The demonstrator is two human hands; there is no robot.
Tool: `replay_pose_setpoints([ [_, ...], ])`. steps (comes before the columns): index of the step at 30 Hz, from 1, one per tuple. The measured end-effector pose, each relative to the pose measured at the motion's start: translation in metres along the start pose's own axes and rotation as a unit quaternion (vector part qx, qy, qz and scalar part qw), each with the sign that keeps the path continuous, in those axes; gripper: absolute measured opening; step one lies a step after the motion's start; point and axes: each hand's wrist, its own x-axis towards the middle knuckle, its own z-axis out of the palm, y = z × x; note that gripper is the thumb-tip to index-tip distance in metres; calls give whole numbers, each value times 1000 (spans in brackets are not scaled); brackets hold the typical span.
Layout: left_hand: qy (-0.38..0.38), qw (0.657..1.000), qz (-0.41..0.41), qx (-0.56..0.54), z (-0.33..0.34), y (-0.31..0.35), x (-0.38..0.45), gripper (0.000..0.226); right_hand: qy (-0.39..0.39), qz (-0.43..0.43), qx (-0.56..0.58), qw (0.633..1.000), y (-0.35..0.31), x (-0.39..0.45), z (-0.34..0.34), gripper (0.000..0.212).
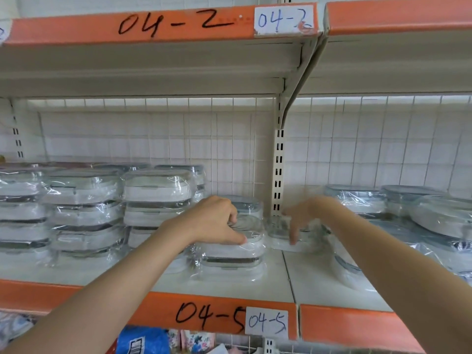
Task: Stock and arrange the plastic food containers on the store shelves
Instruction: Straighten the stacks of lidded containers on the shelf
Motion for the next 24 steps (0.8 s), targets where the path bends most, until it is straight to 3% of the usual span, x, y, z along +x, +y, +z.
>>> replay_pose_setpoints([
  [6,-7,1000,1,-1,2,-1,0,31,70,-3,-41,997,5,-1,15,86],
  [11,1,1000,5,-8,6,-4,-4,34,183,-25,-102,978,-2,-20,-1,76],
  [18,-20,997,-16,-67,4,-7,-18,40,261,-43,21,964,7,-77,-40,60],
  [22,93,993,-17,-64,-16,-5,-24,55,254,-49,71,963,3,-97,-48,41],
  [24,84,994,-3,-75,-26,-4,-27,62,267,-51,70,960,1,-104,-51,38],
])
